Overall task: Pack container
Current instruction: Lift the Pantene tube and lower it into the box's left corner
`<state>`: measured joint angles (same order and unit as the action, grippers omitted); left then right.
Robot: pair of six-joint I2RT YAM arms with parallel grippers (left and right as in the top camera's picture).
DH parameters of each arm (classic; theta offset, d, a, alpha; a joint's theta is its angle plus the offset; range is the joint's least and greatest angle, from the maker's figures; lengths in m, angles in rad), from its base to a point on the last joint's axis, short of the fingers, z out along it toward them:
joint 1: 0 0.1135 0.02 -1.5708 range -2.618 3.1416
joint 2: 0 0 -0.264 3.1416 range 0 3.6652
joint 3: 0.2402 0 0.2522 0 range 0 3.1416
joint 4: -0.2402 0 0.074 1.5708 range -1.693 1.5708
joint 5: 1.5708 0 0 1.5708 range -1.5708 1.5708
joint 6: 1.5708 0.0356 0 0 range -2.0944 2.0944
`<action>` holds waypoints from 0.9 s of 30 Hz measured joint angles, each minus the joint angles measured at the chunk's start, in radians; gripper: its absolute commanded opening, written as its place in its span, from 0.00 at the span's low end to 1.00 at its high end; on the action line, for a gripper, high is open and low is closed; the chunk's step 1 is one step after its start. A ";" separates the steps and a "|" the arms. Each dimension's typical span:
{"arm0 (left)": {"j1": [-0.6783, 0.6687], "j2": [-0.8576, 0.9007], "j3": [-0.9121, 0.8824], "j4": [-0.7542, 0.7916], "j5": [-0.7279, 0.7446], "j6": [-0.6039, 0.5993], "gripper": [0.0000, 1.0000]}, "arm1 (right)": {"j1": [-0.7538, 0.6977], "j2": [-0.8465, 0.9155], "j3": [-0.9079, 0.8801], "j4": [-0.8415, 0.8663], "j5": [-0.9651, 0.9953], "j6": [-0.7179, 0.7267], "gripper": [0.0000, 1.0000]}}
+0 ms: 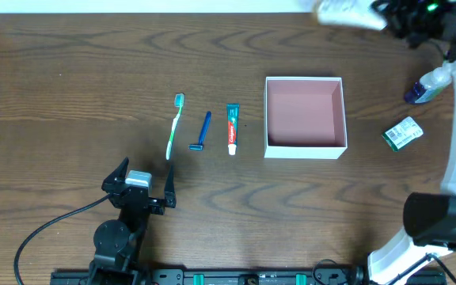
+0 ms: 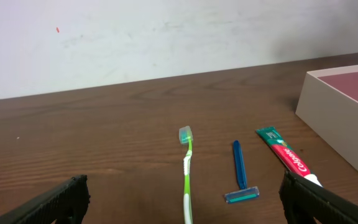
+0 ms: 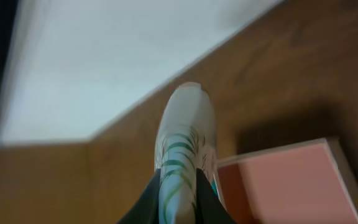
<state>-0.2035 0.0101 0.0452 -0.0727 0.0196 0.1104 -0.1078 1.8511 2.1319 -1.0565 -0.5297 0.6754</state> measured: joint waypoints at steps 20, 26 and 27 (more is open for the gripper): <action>0.000 0.000 0.000 0.000 0.000 0.000 0.98 | 0.370 -0.019 0.000 -0.312 0.424 -0.256 0.01; 0.000 0.000 0.000 0.000 0.000 0.000 0.98 | 0.384 0.015 0.000 -0.311 0.457 -0.259 0.01; 0.000 0.000 0.000 0.000 0.000 0.000 0.98 | 0.384 0.022 0.000 -0.311 0.458 -0.259 0.01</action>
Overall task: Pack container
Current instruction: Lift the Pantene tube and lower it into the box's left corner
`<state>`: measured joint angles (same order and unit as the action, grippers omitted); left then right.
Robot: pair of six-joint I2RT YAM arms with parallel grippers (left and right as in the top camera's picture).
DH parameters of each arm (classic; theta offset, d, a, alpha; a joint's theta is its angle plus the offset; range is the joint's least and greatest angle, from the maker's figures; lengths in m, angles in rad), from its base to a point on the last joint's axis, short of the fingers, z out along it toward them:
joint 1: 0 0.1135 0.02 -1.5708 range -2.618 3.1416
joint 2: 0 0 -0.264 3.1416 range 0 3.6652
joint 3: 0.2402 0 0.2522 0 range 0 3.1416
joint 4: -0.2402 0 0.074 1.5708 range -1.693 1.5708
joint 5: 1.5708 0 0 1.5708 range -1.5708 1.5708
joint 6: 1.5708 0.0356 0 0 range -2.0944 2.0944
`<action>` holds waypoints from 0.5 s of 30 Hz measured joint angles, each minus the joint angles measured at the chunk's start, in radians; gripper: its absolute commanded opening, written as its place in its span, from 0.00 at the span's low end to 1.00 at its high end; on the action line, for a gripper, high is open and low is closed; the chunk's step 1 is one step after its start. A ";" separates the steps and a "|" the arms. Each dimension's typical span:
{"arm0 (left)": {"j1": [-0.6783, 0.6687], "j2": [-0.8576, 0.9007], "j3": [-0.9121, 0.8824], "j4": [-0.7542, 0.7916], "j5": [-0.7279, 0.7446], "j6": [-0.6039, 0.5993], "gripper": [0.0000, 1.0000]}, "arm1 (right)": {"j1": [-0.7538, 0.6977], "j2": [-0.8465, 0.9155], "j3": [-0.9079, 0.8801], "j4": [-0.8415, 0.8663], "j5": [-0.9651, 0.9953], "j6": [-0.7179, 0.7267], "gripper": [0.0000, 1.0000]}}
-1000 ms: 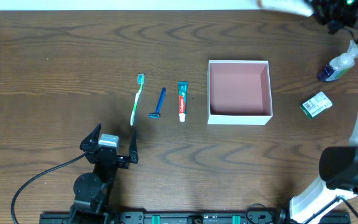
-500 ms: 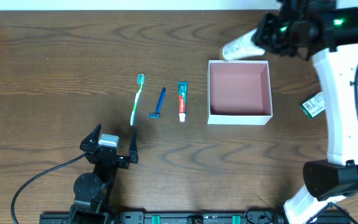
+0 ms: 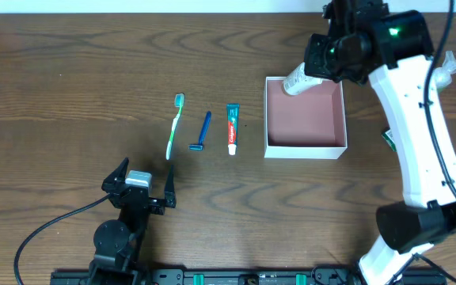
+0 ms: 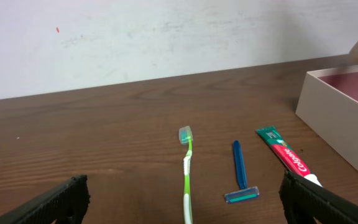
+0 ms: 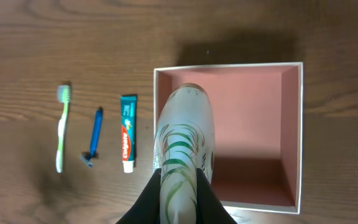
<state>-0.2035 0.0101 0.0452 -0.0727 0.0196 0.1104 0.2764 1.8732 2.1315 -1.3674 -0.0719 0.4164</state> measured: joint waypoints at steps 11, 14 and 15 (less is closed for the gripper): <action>0.000 0.000 0.000 0.000 0.000 0.000 0.98 | 0.004 0.169 0.000 0.046 -0.008 0.000 0.01; 0.000 0.000 0.000 0.000 0.000 0.000 0.98 | 0.004 0.190 0.000 0.067 -0.019 0.000 0.01; 0.000 0.000 0.000 0.000 0.000 0.000 0.98 | 0.004 0.198 0.000 0.073 -0.024 0.000 0.01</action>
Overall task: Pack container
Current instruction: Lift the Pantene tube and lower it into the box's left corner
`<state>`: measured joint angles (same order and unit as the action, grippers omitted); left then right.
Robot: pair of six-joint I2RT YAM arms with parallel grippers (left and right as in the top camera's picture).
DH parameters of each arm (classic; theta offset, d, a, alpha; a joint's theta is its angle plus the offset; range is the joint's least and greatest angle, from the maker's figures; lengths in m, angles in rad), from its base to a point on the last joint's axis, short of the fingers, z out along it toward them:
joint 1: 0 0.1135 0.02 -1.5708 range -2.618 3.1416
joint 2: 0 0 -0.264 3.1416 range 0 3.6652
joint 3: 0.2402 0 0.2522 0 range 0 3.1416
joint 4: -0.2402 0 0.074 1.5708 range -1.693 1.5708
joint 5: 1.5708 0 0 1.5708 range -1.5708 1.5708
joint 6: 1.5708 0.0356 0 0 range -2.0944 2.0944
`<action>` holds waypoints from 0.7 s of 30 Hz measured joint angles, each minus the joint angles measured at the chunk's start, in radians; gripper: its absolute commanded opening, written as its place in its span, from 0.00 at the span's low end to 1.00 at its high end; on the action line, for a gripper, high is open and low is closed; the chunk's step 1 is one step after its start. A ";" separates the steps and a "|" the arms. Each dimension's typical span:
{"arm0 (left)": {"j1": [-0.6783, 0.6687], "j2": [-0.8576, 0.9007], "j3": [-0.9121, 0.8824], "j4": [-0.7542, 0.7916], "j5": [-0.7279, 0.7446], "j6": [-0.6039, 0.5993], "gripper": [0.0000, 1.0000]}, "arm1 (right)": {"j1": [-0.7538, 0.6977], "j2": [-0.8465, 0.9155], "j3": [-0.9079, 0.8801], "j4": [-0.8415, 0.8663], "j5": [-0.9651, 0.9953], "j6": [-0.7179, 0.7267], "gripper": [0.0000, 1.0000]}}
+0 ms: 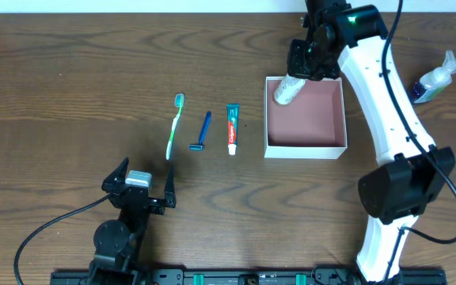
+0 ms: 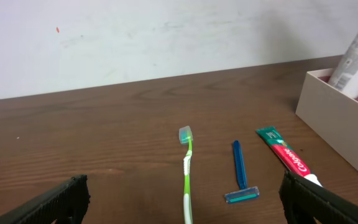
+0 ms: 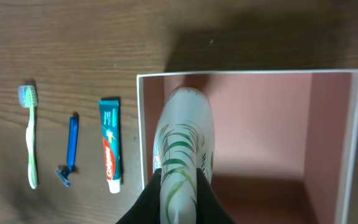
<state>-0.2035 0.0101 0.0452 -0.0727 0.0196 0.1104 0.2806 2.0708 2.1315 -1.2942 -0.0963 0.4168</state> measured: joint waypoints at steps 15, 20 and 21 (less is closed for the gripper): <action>0.000 0.000 0.000 0.000 0.000 0.000 0.98 | 0.005 0.072 0.000 0.016 -0.030 0.001 0.04; 0.000 0.000 0.000 0.000 0.000 0.000 0.98 | 0.005 0.072 0.000 0.017 -0.031 0.005 0.20; 0.000 0.000 0.000 0.000 0.000 0.000 0.98 | 0.005 0.072 0.000 0.019 -0.032 0.003 0.23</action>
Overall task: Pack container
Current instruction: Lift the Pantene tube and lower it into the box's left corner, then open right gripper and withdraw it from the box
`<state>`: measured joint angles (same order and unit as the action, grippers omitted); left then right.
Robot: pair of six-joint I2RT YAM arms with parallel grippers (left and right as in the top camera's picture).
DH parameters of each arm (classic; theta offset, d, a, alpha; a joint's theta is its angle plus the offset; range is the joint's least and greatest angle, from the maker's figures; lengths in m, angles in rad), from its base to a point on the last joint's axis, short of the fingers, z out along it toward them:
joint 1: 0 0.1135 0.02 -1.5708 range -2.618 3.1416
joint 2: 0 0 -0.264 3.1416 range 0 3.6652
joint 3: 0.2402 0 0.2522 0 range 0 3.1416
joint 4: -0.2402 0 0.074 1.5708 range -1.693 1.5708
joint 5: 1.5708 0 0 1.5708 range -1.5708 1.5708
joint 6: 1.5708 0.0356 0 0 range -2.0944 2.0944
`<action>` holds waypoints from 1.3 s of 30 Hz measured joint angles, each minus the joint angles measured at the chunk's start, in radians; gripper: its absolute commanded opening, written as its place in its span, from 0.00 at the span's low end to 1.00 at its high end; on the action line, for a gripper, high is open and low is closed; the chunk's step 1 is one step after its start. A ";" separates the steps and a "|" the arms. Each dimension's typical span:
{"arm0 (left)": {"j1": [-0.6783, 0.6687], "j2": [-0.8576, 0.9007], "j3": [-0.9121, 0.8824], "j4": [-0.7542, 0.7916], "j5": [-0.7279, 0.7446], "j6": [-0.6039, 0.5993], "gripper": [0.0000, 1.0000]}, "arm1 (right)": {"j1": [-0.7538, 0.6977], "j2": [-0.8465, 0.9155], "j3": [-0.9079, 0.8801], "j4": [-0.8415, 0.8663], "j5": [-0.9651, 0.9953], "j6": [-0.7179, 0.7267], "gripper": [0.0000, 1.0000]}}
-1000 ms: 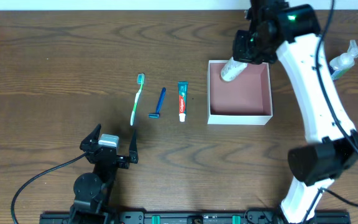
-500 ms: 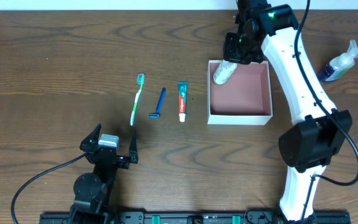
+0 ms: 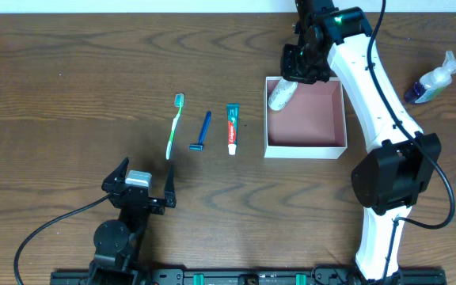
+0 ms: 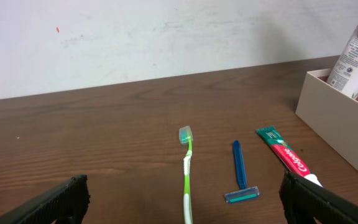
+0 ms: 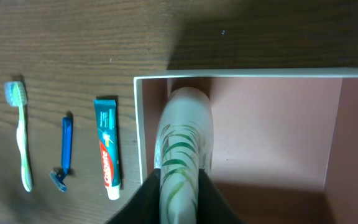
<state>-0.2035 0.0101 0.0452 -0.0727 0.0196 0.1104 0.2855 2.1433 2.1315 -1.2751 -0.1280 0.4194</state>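
A white box with a pink inside (image 3: 305, 148) stands right of centre. My right gripper (image 5: 178, 186) is shut on a white tube with green leaf print (image 5: 180, 143), held down into the box's left side; the tube (image 3: 280, 95) also shows over the left wall. On the wood lie a green toothbrush (image 3: 174, 127), a blue razor (image 3: 202, 131) and a toothpaste tube (image 3: 231, 128) in a row left of the box. My left gripper (image 4: 182, 205) rests open near the front, behind the toothbrush (image 4: 187, 177), with nothing between its fingers.
A small spray bottle (image 3: 430, 81) with blue liquid lies at the far right. The right arm (image 3: 378, 87) reaches across the box's back right corner. A cable trails from the left arm's base at the front edge.
My right gripper with the tube has shifted slightly left and lower in the box, its tip now nearer the left wall. The left gripper has not moved.
My right gripper held the white tube high at the table's back right. Then it carried it over the box's back left corner, then into the box's left side, and now lower there. The left arm and the three items stayed put.
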 measured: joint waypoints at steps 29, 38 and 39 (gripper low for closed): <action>0.000 0.000 0.000 0.000 0.000 0.000 0.98 | -0.077 0.001 0.478 -0.138 0.036 -0.046 0.99; 0.000 0.000 0.000 0.000 0.000 0.000 0.98 | -0.379 -0.011 0.589 -0.280 0.132 0.060 0.99; 0.000 0.000 0.000 0.000 0.000 0.000 0.98 | -0.421 -0.011 0.565 -0.284 0.145 0.097 0.99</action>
<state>-0.2035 0.0101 0.0452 -0.0727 0.0196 0.1104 -0.1356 2.1326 2.6965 -1.5593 0.0166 0.5159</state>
